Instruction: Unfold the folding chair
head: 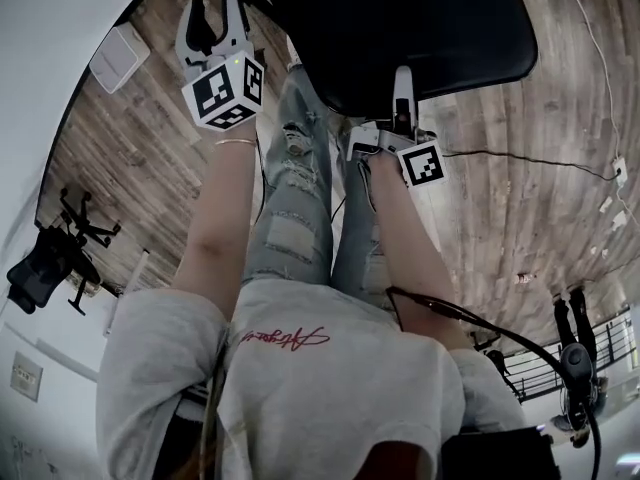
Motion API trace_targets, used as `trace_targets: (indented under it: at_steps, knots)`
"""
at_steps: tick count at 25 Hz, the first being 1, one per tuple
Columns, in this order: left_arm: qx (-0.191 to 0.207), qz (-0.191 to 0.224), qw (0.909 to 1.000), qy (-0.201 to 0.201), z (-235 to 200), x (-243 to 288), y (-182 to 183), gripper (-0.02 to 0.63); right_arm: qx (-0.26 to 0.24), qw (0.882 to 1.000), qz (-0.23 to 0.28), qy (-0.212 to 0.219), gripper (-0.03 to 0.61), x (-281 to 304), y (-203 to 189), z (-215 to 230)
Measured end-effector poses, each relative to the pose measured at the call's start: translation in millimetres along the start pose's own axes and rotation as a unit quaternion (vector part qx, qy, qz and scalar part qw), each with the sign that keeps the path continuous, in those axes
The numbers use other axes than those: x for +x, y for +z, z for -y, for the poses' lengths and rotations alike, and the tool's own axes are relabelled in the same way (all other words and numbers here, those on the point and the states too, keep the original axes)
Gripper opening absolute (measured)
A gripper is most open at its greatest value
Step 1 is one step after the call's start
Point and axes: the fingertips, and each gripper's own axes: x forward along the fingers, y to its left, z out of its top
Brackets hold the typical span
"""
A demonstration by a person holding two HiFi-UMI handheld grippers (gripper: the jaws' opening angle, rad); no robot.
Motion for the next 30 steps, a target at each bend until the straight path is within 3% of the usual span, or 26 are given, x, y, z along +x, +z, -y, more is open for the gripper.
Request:
trace_targets:
  at_steps: [2, 5, 10, 18, 23, 30]
  knots:
    - [-0.006, -0.018, 0.9998, -0.009, 22, -43, -13, 0.124, 0.003, 1.000, 0.001, 0.012, 0.230, -9, -1, 8]
    - [-0.016, -0.039, 0.9964, -0.073, 85, -89, -31, 0.062, 0.007, 1.000, -0.002, 0.029, 0.230, -10, -3, 17]
    - [-0.010, -0.071, 0.9871, -0.143, 157, -117, -69, 0.038, 0.021, 0.999, -0.014, 0.028, 0.238, -27, -6, 47]
    - [0.022, -0.088, 0.9781, -0.187, 186, -131, -105, 0.017, 0.025, 0.999, -0.011, 0.020, 0.261, -46, -10, 92]
    - [0.027, -0.084, 0.9709, -0.223, 209, -134, -118, 0.015, 0.014, 0.999, 0.001, 0.043, 0.261, -44, -9, 89]
    - [0.056, -0.069, 0.9664, -0.241, 225, -136, -119, 0.015, 0.005, 0.997, 0.010, 0.076, 0.261, -45, -3, 89]
